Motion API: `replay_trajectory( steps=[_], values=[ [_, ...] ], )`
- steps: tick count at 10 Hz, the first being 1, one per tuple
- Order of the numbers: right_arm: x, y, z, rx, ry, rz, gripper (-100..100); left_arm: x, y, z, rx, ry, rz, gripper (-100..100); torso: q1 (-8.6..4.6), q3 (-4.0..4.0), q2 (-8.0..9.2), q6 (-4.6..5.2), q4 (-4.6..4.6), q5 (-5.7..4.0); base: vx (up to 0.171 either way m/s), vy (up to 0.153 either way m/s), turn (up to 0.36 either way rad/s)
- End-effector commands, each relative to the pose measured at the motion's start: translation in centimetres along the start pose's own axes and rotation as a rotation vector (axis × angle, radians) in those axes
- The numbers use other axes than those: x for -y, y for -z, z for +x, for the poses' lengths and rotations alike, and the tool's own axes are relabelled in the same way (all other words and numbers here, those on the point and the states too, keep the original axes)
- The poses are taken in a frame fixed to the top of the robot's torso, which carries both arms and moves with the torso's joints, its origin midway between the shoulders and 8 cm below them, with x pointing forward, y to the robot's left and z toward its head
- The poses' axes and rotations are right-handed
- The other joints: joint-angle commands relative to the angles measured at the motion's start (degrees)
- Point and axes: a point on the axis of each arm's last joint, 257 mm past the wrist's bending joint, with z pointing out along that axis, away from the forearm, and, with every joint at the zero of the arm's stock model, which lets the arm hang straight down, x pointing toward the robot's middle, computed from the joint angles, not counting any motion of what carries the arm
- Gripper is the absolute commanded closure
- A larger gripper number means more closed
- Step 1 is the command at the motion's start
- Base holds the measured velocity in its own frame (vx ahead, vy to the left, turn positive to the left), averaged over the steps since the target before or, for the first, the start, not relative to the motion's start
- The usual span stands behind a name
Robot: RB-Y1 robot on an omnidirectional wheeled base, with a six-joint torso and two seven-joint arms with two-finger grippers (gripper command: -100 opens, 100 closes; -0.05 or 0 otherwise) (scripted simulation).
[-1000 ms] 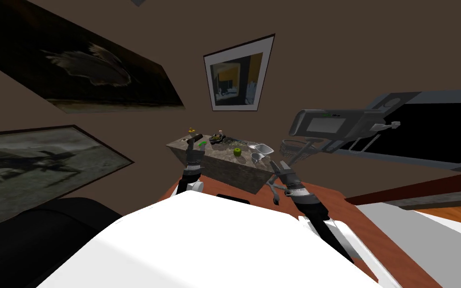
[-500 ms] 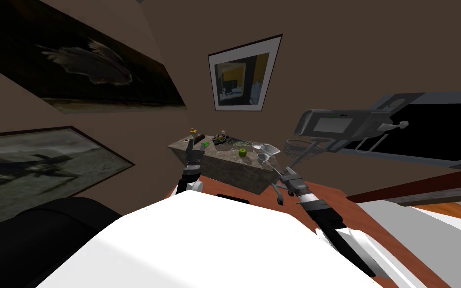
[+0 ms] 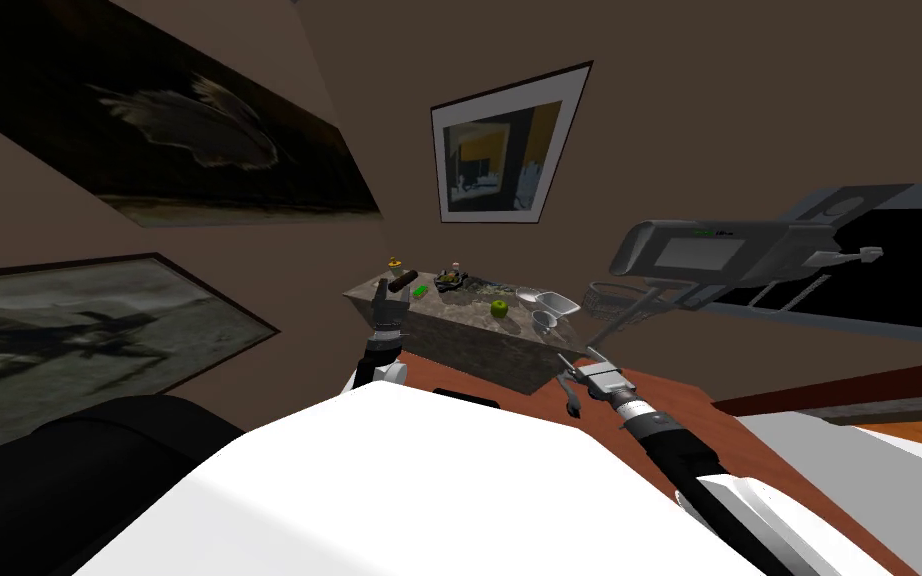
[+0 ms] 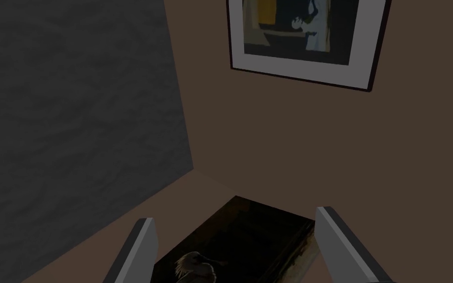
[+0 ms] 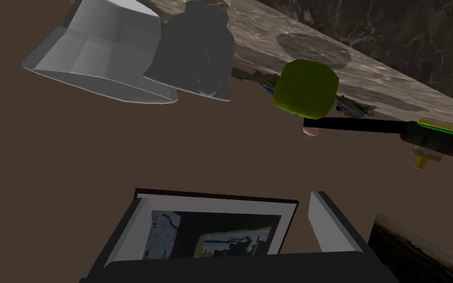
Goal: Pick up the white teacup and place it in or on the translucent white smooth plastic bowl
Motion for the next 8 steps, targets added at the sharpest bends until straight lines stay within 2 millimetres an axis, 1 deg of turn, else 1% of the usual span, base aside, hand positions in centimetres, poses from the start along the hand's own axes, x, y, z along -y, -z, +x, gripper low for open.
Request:
replay_trajectory(
  steps=[1, 2, 3, 4, 5, 7, 8],
  values=[
    [1.7, 1.0, 2.1, -0.069, 0.086, 0.007, -100, 0.0, 0.0, 0.0, 0.000, 0.000, 0.000, 0, 0.00, 0.00, 0.00, 0.00, 0.00, 0.00, 0.035, 0.119, 0.051],
    [2.8, 1.8, 3.8, -0.125, 0.157, 0.011, -100, 0.0, 0.0, 0.0, 0.000, 0.000, 0.000, 0, -0.08, 0.01, 0.02, 0.00, 0.00, -0.02, 0.049, 0.141, 0.093],
    [2.9, 1.8, 3.9, -0.126, 0.157, 0.011, -100, 0.0, 0.0, 0.0, 0.000, 0.000, 0.000, 0, -0.04, -0.01, -0.02, -0.02, 0.00, -0.02, 0.037, 0.094, 0.022],
    [4.1, 2.7, 5.5, -0.181, 0.226, 0.014, -100, 0.0, 0.0, 0.0, 0.000, 0.000, 0.000, 0, -0.18, 0.01, 0.01, 0.01, 0.00, -0.04, 0.037, 0.086, 0.060],
    [4.1, 2.7, 5.5, -0.181, 0.226, 0.014, -100, 0.0, 0.0, 0.0, 0.000, 0.000, 0.000, 0, -0.22, 0.01, 0.01, -0.01, 0.00, -0.07, 0.039, 0.065, 0.031],
    [6.7, 4.6, 8.4, -0.286, 0.360, 0.016, -100, 0.0, 0.0, 0.0, 0.000, 0.000, 0.000, 0, -0.27, 0.00, -0.01, -0.01, 0.00, -0.07, 0.059, 0.093, 0.098],
    [8.0, 5.6, 9.6, -0.335, 0.424, 0.015, -100, 0.0, 0.0, 0.0, 0.000, 0.000, 0.000, 0, -0.21, -0.05, -0.09, -0.02, -0.02, -0.07, 0.083, 0.142, 0.129]
  ],
)
